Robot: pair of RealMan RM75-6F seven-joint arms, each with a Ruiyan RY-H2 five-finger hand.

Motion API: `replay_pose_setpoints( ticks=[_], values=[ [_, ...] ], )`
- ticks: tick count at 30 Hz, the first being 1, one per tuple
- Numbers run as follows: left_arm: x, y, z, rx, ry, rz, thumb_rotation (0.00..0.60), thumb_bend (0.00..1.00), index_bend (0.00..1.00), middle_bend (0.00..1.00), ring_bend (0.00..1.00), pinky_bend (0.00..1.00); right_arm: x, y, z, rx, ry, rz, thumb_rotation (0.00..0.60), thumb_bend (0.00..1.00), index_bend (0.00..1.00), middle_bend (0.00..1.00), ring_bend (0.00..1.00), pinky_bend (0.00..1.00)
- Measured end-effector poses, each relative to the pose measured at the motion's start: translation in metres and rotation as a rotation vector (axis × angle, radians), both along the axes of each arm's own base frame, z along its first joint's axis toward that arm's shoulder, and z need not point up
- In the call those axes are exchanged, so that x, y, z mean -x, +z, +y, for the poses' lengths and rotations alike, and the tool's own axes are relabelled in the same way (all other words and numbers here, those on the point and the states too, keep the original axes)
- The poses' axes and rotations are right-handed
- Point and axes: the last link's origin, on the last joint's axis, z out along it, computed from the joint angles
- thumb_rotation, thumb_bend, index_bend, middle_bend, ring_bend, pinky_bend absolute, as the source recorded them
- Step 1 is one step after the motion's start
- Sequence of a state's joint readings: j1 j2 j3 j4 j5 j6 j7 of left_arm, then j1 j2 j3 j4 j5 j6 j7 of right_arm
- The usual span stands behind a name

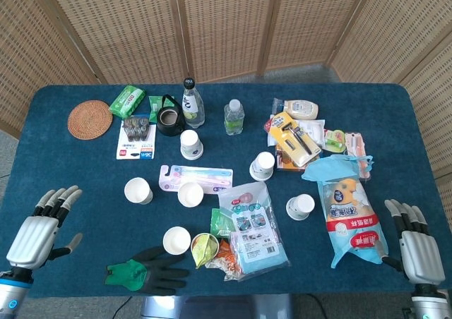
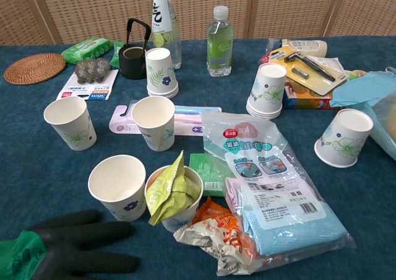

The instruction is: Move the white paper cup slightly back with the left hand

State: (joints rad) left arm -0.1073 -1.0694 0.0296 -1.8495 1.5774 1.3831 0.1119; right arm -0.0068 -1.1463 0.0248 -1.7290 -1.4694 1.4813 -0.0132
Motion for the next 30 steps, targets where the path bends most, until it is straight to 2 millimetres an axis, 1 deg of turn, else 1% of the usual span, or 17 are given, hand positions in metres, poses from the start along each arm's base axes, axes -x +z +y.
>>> replay_pose_setpoints(
  ticks=[8, 11, 18, 24, 30],
  values=[
    [-0.004, -0.01, 0.024, 0.047, 0.013, 0.028, 0.6, 0.38, 0.0, 0.07, 0.07, 0.0, 0.002, -0.007, -0.002, -0.022, -0.001, -0.011, 0.6, 0.41, 0.0, 0.04, 0.0, 0.0],
    [-0.006, -0.018, 0.035, 0.074, 0.015, 0.037, 0.6, 0.38, 0.0, 0.07, 0.07, 0.0, 0.003, -0.006, -0.003, -0.018, -0.004, -0.009, 0.6, 0.41, 0.0, 0.04, 0.0, 0.0],
    [-0.013, -0.045, 0.061, 0.141, 0.013, 0.035, 0.6, 0.38, 0.0, 0.07, 0.07, 0.0, 0.007, -0.003, 0.0, -0.006, -0.031, -0.003, 0.6, 0.42, 0.0, 0.04, 0.0, 0.0],
    [-0.017, -0.063, 0.08, 0.173, 0.011, 0.029, 0.6, 0.38, 0.0, 0.08, 0.07, 0.0, 0.008, -0.001, 0.001, -0.005, -0.047, 0.001, 0.6, 0.41, 0.0, 0.04, 0.0, 0.0],
    [-0.021, -0.078, 0.098, 0.187, 0.004, 0.014, 0.6, 0.38, 0.0, 0.11, 0.11, 0.02, 0.008, 0.0, 0.003, -0.001, -0.058, 0.007, 0.6, 0.41, 0.0, 0.04, 0.0, 0.0]
  ],
)
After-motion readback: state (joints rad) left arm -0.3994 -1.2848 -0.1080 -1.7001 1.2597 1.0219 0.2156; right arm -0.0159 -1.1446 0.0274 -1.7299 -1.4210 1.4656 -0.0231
